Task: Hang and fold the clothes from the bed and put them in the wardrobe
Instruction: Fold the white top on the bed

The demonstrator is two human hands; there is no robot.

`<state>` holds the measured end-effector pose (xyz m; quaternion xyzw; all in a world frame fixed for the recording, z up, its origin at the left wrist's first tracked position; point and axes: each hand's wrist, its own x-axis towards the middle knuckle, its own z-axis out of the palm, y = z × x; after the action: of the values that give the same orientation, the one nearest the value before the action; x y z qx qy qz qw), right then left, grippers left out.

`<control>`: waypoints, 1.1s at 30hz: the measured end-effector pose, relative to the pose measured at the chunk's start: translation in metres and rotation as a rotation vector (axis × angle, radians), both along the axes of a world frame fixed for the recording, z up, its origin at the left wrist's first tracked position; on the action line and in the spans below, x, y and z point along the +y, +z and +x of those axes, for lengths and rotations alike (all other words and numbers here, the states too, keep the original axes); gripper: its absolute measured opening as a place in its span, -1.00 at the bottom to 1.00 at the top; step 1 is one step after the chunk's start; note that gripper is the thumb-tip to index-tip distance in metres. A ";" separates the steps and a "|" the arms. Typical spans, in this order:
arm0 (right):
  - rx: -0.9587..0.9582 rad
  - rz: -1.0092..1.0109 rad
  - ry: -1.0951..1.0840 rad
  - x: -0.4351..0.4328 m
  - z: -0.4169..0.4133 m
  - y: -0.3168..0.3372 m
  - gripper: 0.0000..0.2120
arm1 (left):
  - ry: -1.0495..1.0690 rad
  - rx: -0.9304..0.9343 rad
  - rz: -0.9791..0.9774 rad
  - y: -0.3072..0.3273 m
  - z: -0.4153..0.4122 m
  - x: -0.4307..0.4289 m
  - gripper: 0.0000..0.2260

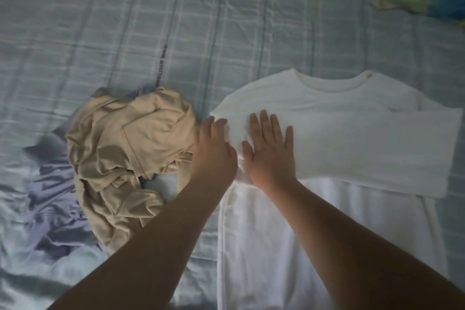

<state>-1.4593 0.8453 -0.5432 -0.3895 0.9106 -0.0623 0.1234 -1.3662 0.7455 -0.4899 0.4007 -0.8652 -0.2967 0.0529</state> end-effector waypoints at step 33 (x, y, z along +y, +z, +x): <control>-0.295 -0.146 -0.650 0.399 0.030 0.059 -0.43 | 0.282 -0.299 0.266 0.023 0.197 0.229 -0.52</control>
<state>-1.4289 1.2439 -0.4839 -0.0743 0.9524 -0.2187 0.1990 -1.1697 0.9745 -0.4668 0.5603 -0.7523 -0.3351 -0.0882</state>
